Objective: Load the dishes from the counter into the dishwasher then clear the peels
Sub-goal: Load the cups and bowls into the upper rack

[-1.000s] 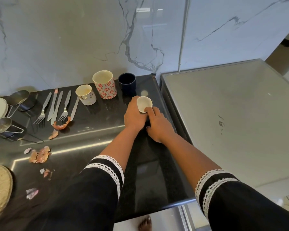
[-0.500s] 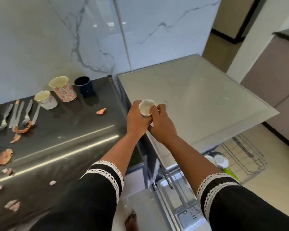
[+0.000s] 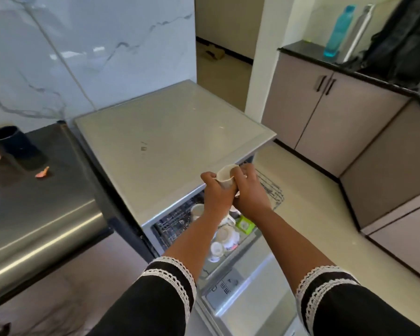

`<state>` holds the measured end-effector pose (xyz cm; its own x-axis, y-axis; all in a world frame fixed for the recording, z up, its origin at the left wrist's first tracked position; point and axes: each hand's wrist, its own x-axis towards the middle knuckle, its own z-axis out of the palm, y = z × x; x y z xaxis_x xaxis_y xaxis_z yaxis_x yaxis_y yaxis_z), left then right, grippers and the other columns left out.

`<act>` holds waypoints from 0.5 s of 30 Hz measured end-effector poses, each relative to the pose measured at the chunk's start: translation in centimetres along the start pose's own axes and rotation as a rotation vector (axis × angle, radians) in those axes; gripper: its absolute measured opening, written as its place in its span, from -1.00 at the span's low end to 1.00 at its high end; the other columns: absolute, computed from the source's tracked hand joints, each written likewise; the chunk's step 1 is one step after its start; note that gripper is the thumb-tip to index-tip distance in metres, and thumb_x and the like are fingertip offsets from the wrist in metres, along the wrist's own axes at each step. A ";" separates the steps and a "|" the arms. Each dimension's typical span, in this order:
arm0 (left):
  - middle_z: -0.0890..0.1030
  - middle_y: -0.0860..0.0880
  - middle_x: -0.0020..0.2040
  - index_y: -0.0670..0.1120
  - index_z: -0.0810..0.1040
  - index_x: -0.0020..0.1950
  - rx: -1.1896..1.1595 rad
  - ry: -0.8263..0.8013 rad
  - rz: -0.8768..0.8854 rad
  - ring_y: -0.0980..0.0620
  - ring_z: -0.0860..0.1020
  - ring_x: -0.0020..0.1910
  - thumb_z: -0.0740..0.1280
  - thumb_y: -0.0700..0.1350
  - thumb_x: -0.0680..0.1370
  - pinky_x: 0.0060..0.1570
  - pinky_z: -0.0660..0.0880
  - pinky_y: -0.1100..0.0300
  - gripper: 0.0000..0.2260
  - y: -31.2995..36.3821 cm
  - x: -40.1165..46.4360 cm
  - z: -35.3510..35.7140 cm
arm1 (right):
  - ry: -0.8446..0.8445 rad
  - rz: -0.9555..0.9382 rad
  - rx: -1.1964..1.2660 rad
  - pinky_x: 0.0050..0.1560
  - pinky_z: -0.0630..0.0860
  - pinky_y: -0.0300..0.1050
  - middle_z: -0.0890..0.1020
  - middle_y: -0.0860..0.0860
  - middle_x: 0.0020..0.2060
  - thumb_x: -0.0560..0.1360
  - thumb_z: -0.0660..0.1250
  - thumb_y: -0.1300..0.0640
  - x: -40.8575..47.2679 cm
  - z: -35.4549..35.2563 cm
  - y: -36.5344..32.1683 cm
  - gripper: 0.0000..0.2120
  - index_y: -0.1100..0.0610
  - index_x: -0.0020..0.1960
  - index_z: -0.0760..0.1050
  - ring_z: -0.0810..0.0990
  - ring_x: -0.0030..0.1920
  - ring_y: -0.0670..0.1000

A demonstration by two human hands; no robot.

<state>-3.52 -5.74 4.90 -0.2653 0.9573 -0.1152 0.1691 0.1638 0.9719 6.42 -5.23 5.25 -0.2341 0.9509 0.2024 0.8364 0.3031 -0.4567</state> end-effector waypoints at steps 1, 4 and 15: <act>0.55 -0.14 -0.03 -0.08 0.19 0.09 -0.028 -0.023 -0.043 -0.15 0.58 -0.10 0.42 0.10 0.42 -0.17 0.52 0.02 -0.50 -0.3 -0.6 1.2 | 0.000 0.008 0.034 -0.12 0.49 -0.04 0.32 0.09 0.20 0.36 0.48 0.18 -0.9 -0.3 1.1 -0.50 0.10 0.24 0.38 0.45 0.15 0.19; 0.54 -0.14 0.08 -0.10 0.24 0.18 -0.065 -0.169 -0.216 -0.09 0.56 0.00 0.37 0.17 0.50 -0.02 0.52 0.04 -0.51 -1.8 -2.1 4.0 | 0.018 0.094 0.139 0.04 0.49 -0.03 0.36 0.04 0.24 0.40 0.44 0.07 -2.9 -0.9 3.5 -0.39 0.01 0.39 0.28 0.46 0.18 0.12; 0.57 -0.02 0.25 0.08 0.41 0.33 -0.144 -0.450 -0.360 0.04 0.50 0.28 0.15 0.24 0.54 0.35 0.38 -0.03 -0.57 -7.6 -2.9 8.8 | -0.053 0.522 0.181 0.02 0.46 -0.05 0.49 0.12 0.20 0.36 0.47 0.01 -3.2 1.3 10.4 -0.40 0.14 0.30 0.33 0.49 0.15 0.14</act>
<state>4.35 -7.66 -3.95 0.1522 0.8595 -0.4880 0.0045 0.4932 0.8699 15.19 -5.08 -1.29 0.1607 0.9781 -0.1323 0.7508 -0.2081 -0.6269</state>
